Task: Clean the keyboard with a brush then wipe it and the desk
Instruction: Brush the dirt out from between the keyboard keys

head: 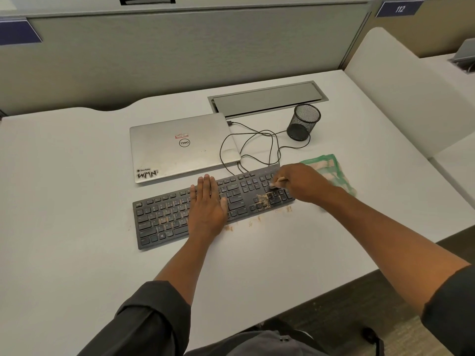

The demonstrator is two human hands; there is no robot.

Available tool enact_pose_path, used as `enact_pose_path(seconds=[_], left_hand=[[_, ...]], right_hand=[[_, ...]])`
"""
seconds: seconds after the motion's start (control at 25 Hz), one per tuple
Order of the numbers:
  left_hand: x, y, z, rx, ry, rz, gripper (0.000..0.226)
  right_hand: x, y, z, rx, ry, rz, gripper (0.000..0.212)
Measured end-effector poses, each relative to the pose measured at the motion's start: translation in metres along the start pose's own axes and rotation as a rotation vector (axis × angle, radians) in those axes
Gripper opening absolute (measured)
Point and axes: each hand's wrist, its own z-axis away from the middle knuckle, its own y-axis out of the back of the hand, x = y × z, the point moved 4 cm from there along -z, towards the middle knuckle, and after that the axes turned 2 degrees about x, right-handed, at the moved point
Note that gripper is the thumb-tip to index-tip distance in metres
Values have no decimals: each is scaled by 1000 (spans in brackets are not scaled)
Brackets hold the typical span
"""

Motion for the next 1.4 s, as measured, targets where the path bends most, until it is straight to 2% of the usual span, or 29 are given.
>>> enact_pose_path(seconds=[0.12, 0.28, 0.4, 0.56, 0.76, 1.0, 1.12, 1.2, 1.28, 1.4], left_hand=[[0, 0, 0, 0, -1, 5, 72], [-1, -1, -1, 4, 3, 1, 72], [0, 0, -1, 10, -2, 12, 70], [0, 0, -1, 10, -2, 25, 72], [0, 0, -1, 7, -2, 21, 69], [0, 0, -1, 9, 0, 20, 74], [0, 0, 0, 8, -2, 28, 74], [-1, 0, 0, 7, 0, 27, 74], [0, 0, -1, 4, -1, 24, 74], [0, -1, -1, 2, 0, 26, 72]], right_hand=[[-11, 7, -1, 60, 11, -160, 14], [-6, 14, -13, 168, -53, -145, 16], [-10, 12, -13, 214, -108, -90, 33], [-15, 13, -15, 127, -161, 57, 51], [-14, 23, -18, 276, -247, -113, 31], [-14, 9, -4, 50, -191, 41, 30], [-5, 30, 5, 107, -226, -57, 24], [3, 36, 10, 182, -210, -22, 23], [12, 28, 18, 195, -159, -32, 20], [22, 13, 29, 159, -198, -169, 15]])
